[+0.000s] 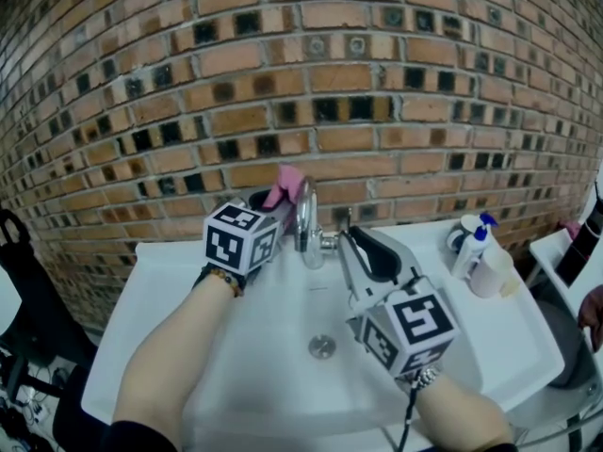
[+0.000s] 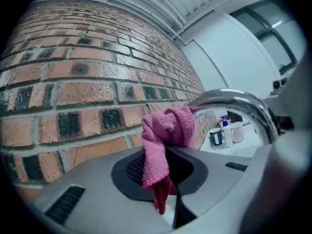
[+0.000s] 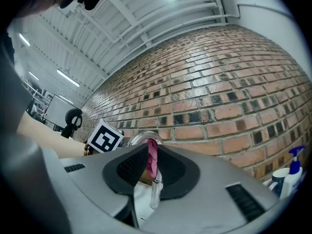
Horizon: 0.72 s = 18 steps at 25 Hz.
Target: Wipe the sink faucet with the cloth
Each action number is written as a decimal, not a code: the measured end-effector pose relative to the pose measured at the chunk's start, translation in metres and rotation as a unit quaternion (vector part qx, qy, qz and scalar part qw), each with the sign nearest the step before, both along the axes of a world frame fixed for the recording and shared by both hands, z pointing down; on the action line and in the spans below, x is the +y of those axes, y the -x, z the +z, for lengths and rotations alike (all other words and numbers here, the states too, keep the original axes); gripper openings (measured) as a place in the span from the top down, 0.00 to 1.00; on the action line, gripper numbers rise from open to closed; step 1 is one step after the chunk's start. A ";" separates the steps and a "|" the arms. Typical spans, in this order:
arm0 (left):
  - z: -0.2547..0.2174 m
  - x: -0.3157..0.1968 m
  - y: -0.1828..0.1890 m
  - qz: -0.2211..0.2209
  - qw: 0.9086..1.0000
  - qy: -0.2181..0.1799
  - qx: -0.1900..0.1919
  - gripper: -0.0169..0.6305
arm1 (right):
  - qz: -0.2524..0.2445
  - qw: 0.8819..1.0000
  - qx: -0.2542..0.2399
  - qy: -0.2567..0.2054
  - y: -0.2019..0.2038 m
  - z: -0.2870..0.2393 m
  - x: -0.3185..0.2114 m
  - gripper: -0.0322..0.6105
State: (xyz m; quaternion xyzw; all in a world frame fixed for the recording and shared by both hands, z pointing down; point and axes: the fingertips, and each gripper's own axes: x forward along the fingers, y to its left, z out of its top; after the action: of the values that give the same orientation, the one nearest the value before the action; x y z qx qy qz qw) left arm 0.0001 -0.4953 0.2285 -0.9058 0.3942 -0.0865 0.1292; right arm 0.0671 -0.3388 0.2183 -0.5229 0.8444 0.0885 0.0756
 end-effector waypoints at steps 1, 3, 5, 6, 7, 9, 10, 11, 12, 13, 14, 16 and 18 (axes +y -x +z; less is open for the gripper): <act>0.003 -0.002 0.000 -0.002 1.000 0.002 -0.003 0.89 | 0.001 1.000 0.000 0.001 0.000 0.000 0.000 0.84; 0.010 -0.005 0.000 -0.005 1.000 0.006 -0.009 0.89 | 0.001 1.000 0.000 0.003 0.000 0.001 0.000 0.84; 0.017 -0.008 0.000 -0.007 1.000 0.012 -0.015 0.90 | 0.002 1.000 -0.001 0.004 0.000 0.001 0.000 0.84; 0.021 -0.009 -0.001 -0.009 1.000 0.015 -0.018 0.89 | 0.002 1.000 0.000 0.005 -0.001 0.001 0.000 0.84; 0.025 -0.010 -0.001 -0.010 1.000 0.018 -0.022 0.89 | 0.002 1.000 0.000 0.006 -0.001 0.002 0.000 0.84; 0.033 -0.012 -0.002 -0.011 0.999 0.023 -0.030 0.89 | 0.002 1.000 0.000 0.007 -0.002 0.002 -0.001 0.84; 0.036 -0.013 -0.002 -0.011 0.999 0.026 -0.034 0.89 | 0.003 1.000 0.000 0.007 -0.002 0.003 -0.001 0.84; 0.040 -0.014 -0.002 -0.012 0.999 0.028 -0.038 0.89 | 0.003 1.000 0.001 0.008 -0.002 0.004 -0.001 0.84; 0.043 -0.014 -0.002 -0.012 0.999 0.030 -0.041 0.89 | 0.003 1.000 0.001 0.008 -0.003 0.004 -0.001 0.84; 0.046 -0.015 -0.002 -0.012 0.998 0.031 -0.045 0.89 | 0.003 1.000 0.001 0.009 -0.003 0.004 -0.001 0.84; 0.049 -0.015 -0.002 -0.012 0.998 0.033 -0.050 0.89 | 0.003 1.000 0.001 0.009 -0.003 0.004 -0.001 0.84; 0.055 -0.015 -0.003 -0.011 0.998 0.035 -0.060 0.89 | 0.003 1.000 0.001 0.011 -0.004 0.005 -0.001 0.84; 0.059 -0.014 -0.002 -0.010 0.997 0.035 -0.067 0.89 | 0.004 1.000 0.001 0.013 -0.004 0.007 -0.001 0.84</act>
State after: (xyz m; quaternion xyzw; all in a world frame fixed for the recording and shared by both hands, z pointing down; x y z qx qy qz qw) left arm 0.0023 -0.5090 0.2873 -0.8980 0.3901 -0.1623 0.1226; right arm 0.0712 -0.3399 0.2254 -0.5268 0.8437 0.0778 0.0677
